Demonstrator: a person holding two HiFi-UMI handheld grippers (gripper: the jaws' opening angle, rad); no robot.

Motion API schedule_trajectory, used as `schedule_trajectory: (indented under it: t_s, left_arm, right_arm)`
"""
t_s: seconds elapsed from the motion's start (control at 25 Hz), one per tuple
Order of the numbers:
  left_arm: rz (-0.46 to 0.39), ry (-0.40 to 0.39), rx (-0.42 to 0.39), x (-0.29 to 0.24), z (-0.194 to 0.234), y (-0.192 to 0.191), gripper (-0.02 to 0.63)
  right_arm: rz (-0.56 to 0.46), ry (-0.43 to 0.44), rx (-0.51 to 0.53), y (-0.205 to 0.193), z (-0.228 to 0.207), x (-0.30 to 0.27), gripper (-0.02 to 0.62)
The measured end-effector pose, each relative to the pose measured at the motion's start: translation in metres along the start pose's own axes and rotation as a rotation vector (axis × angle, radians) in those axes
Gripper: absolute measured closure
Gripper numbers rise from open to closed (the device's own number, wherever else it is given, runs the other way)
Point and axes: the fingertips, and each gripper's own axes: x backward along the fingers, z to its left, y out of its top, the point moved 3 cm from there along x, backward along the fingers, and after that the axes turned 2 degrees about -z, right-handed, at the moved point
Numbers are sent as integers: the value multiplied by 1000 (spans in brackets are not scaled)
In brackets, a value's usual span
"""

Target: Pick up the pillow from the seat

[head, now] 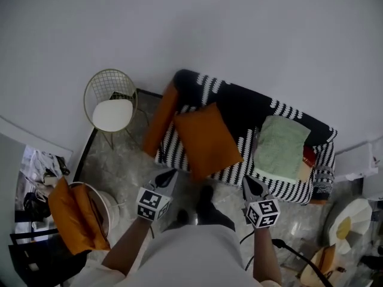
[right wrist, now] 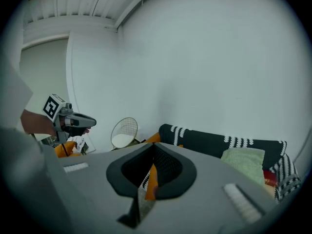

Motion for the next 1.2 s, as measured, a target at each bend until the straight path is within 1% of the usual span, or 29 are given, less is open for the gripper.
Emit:
schedule_trajectory:
  t_s: [0.32, 0.56, 0.96, 1.2]
  left_arm:
    - [43, 29, 37, -62, 22, 6, 606]
    - [75, 61, 63, -112, 37, 6, 606]
    - [100, 119, 112, -170, 43, 12, 606]
    - [128, 121, 142, -195, 53, 8, 606]
  right_arm:
    - [44, 59, -5, 13, -44, -59, 591]
    - [80, 101, -11, 13, -83, -105, 591]
    - [117, 184, -29, 17, -126, -154, 591]
    - [152, 206, -53, 15, -142, -183, 591]
